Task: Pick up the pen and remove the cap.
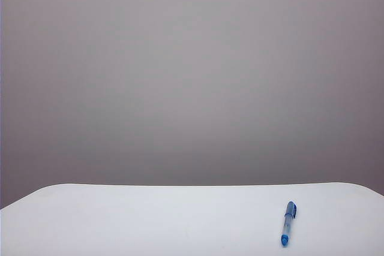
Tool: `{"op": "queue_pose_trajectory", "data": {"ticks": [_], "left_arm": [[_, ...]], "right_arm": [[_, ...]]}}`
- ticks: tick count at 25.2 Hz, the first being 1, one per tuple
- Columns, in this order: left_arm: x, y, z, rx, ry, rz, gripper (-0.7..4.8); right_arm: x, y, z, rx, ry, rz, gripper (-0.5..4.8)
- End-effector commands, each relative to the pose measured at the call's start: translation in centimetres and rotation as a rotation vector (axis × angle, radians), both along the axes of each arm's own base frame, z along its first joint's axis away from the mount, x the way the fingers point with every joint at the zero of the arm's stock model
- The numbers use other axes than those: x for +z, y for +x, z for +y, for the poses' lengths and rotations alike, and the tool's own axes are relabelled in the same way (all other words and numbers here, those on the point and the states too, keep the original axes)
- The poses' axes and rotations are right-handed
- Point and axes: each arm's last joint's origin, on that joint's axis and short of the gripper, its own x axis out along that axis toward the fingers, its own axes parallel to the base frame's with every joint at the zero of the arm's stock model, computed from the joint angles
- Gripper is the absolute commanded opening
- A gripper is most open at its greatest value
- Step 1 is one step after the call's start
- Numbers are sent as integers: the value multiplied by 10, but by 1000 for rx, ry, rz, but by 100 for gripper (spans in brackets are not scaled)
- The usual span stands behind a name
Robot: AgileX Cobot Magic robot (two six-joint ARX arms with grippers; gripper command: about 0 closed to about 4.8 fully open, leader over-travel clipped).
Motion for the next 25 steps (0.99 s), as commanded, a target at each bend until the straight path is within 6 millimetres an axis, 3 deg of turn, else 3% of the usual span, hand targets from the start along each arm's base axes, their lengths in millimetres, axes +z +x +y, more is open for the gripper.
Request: {"op": "queue_pose_trajectory", "data": {"ticks": [1, 8, 11, 13, 16, 17, 18, 19, 25], "left_arm": [[10, 20, -3, -83, -4, 32, -6], [21, 59, -3, -95, 2, 150, -6], [23, 72, -10, -128, 19, 181, -6], [22, 84, -23, -158, 89, 183, -6], [19, 91, -38, -192, 144, 181, -6], [17, 92, -42, -219, 170, 183, -6], [12, 95, -50, -292, 228, 186, -6], [7, 96, -61, -383, 290, 189, -6], [-11, 107, -79, -548, 318, 224, -6]], "right_arm": [[15, 30, 4, 32, 17, 89, -1], [25, 86, 32, 51, -37, 303, 6], [19, 104, 52, 37, -81, 340, 64], [0, 122, 74, 74, -113, 403, 64], [-26, 134, 88, 77, -136, 488, 80], [-34, 137, 91, 71, -137, 515, 130], [-49, 142, 97, 60, -125, 576, 328], [-61, 146, 98, 37, -103, 629, 477], [-92, 153, 101, -27, -47, 770, 479]]}}
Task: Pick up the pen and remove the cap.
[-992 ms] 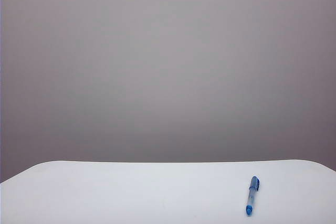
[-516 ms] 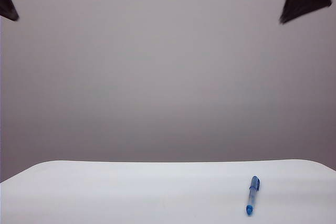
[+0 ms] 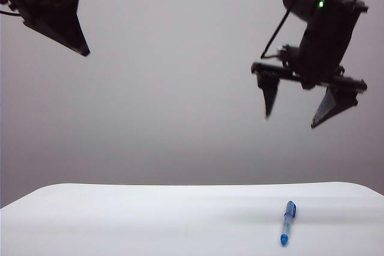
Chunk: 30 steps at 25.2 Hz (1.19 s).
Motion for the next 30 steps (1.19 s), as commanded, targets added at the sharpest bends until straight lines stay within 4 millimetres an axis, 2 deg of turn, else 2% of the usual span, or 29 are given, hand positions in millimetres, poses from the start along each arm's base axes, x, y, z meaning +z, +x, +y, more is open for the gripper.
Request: {"op": "queue_pose_trajectory", "data": {"ticks": [1, 11, 13, 18, 25, 30], "left_arm": [[-6, 6, -3, -69, -34, 31, -6], [-15, 15, -7, -98, -53, 57, -6], [-15, 15, -7, -101, -57, 57, -6], [-15, 15, -7, -88, -69, 65, -6], [-14, 16, -8, -48, -117, 76, -6], [-14, 16, -8, -45, -119, 78, -6]], "right_arm": [[-8, 1, 0, -53, 17, 51, 479], [-36, 6, 2, -108, 19, 170, 479], [-57, 8, 4, -106, 2, 248, 479], [-80, 8, 4, -111, -38, 338, 479], [-98, 7, 16, -93, -45, 374, 479], [-103, 4, 22, -100, -51, 390, 479]]}}
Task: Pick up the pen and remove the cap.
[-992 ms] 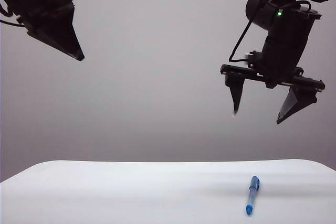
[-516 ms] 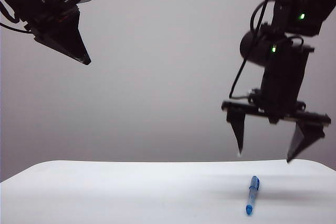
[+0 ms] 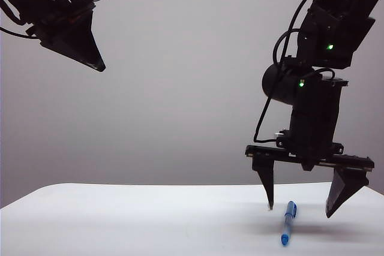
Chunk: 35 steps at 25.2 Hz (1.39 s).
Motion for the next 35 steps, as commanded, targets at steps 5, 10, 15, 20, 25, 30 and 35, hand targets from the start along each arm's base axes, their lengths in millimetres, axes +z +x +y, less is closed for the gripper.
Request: {"op": "queue_pose_trajectory", "data": {"ticks": [5, 10, 15, 20, 25, 30, 35], "left_arm": [[3, 0, 0, -3, -11, -13, -6], [3, 0, 0, 2, -14, -6, -6], [2, 0, 0, 2, -13, -2, -6], [2, 0, 0, 9, -20, 4, -6], [2, 0, 0, 23, -34, 16, -6], [2, 0, -1, 5, -50, 21, -6], [2, 0, -1, 5, -50, 22, 14]], "right_arm": [[2, -1, 5, -30, -31, -22, 479], [-6, -2, 5, -71, -33, 11, 479], [-7, -5, 12, -58, -67, -1, 419], [-7, -5, 12, -58, -69, 0, 213], [-9, -5, 12, -56, -69, 9, 66], [-15, -8, 11, -46, -89, 44, -4], [-15, -7, 9, 48, -122, 52, -6]]}}
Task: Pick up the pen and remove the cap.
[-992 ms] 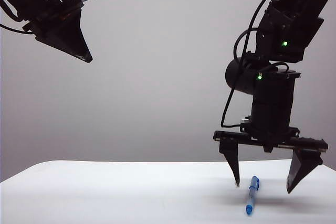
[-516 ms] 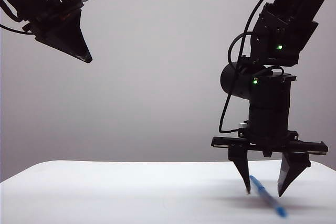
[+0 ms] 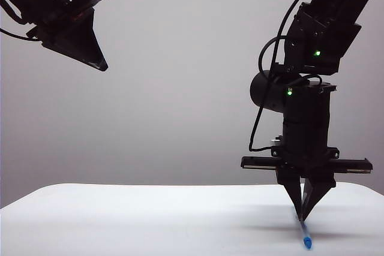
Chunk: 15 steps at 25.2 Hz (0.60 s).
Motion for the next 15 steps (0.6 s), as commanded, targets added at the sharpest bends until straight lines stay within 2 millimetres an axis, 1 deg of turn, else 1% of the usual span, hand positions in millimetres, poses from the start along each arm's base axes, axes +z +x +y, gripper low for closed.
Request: {"op": "queue_pose_trajectory", "data": {"ticks": [1, 2, 3, 4, 5, 7, 12, 14, 15], "left_arm": [[3, 0, 0, -3, -9, -11, 43], [3, 0, 0, -3, -10, -11, 57], [3, 0, 0, -3, -10, -10, 57], [3, 0, 0, -3, -10, -9, 57], [3, 0, 0, -3, -11, -8, 57], [3, 0, 0, -15, -25, -2, 57], [3, 0, -1, -18, -32, 1, 57], [3, 0, -1, -24, -37, 2, 57], [3, 0, -1, -25, -38, 3, 57]], "right_arm": [[-3, -1, -3, 101, -42, 45, -6], [-2, -1, -3, 109, -45, 48, -6], [-2, -1, -3, 109, -45, 48, -2], [-3, -1, -3, 107, -44, 48, 30], [-3, -1, -3, 105, -40, 50, 127], [-3, -2, -3, 103, -42, 55, 244], [-6, -2, -3, 103, -45, 61, 240], [-7, -2, -3, 103, -49, 72, 206], [-9, -3, -3, 103, -53, 82, 197]]}}
